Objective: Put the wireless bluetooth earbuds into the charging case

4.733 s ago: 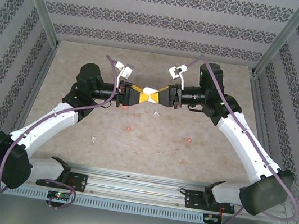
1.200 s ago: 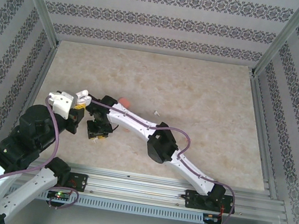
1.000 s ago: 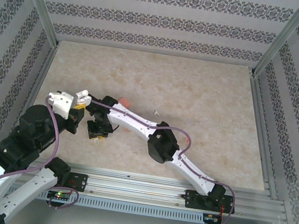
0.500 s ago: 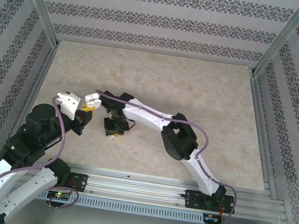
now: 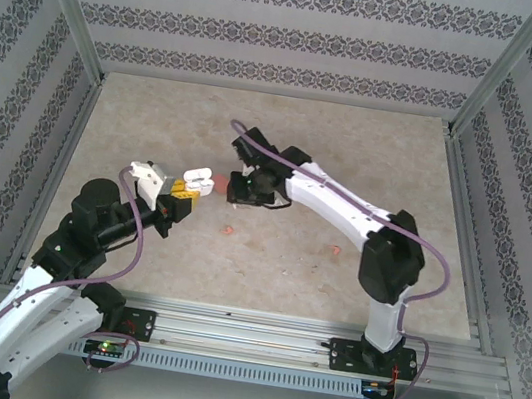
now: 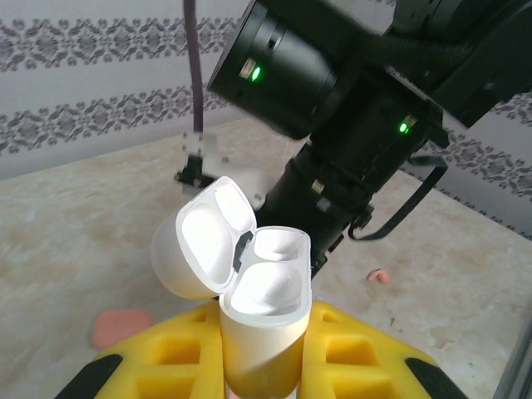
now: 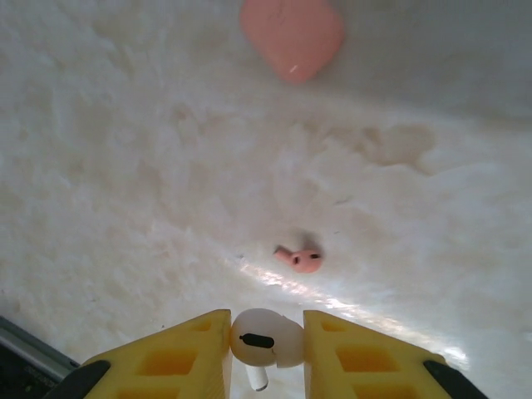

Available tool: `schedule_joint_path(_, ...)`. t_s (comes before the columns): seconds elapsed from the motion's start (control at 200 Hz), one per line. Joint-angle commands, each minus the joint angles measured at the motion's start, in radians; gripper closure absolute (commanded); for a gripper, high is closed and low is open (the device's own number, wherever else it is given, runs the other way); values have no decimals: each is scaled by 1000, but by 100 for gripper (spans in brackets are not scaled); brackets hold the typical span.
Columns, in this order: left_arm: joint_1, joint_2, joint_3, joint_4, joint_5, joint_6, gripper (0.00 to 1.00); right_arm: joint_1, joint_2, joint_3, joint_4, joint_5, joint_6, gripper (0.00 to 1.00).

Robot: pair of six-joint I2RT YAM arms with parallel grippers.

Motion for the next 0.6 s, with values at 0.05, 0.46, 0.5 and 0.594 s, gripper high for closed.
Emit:
schedule_joint_path(0.05, -9, 47, -35, 238, 115, -9, 100, -41, -156, -76, 75, 103, -50, 74)
schedule_joint_path(0.46, -11, 227, -52, 487, 122, -43, 100, -54, -478, -301, 377, 153, -141, 72)
schedule_joint_path(0.5, -11, 243, -53, 508, 122, -50, 100, -54, -504, -322, 414, 149, -150, 72)
schedule_joint_path(0.594, -10, 277, -59, 571, 132, -63, 100, -50, -563, -378, 505, 131, -170, 73)
